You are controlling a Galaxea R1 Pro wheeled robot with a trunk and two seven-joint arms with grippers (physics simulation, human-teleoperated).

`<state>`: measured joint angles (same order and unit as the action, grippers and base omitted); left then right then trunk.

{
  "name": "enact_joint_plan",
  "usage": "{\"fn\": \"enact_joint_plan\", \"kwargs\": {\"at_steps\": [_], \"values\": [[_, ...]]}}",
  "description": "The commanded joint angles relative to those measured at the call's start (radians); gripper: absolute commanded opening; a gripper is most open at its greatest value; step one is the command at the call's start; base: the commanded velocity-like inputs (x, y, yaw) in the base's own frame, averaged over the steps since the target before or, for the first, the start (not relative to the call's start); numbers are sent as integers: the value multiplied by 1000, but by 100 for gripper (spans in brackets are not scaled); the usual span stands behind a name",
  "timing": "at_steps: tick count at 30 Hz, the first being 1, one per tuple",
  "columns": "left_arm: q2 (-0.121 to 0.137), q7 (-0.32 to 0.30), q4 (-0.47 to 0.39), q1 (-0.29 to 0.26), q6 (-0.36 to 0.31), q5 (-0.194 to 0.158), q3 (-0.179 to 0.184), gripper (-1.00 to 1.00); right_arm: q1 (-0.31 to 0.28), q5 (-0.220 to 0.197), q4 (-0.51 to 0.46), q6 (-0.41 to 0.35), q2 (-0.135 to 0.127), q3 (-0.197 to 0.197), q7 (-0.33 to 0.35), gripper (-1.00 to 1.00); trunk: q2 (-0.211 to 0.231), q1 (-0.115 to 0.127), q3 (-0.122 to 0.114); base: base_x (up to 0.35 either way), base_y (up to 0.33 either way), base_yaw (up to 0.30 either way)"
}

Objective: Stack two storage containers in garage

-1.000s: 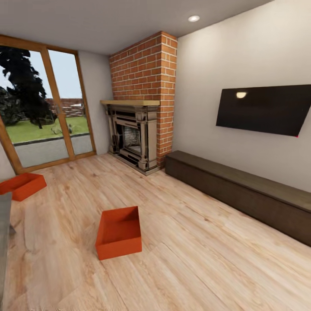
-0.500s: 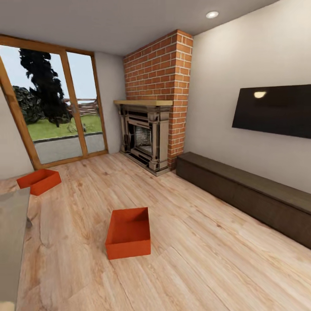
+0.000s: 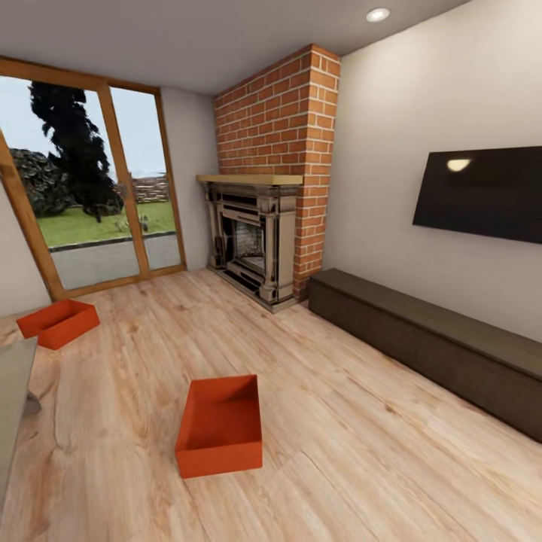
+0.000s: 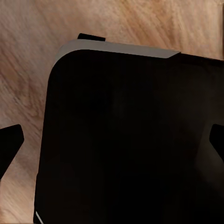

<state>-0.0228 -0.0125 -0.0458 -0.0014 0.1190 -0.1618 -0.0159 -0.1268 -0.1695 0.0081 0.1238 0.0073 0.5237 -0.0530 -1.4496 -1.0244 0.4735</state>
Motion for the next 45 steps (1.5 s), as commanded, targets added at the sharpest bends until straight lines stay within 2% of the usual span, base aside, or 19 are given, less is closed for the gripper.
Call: {"fn": "enact_joint_plan", "kwargs": {"at_steps": [1, 22, 31, 45], "values": [[0, -1, 0, 0, 2, -7, -1, 100, -1, -10, 1, 4, 0, 9, -2, 100, 0, -1, 1, 322, 0, 0], [1, -1, 0, 0, 2, -7, -1, 100, -1, -8, 1, 4, 0, 8, -2, 100, 0, -1, 1, 281, 0, 220], [1, -1, 0, 0, 2, -7, -1, 100, -1, -7, 1, 4, 0, 9, -2, 100, 0, -1, 1, 113, 9, 24], [1, -1, 0, 0, 2, -7, -1, 100, -1, -7, 1, 4, 0, 9, -2, 100, 0, -1, 1, 230, 151, 0]]}}
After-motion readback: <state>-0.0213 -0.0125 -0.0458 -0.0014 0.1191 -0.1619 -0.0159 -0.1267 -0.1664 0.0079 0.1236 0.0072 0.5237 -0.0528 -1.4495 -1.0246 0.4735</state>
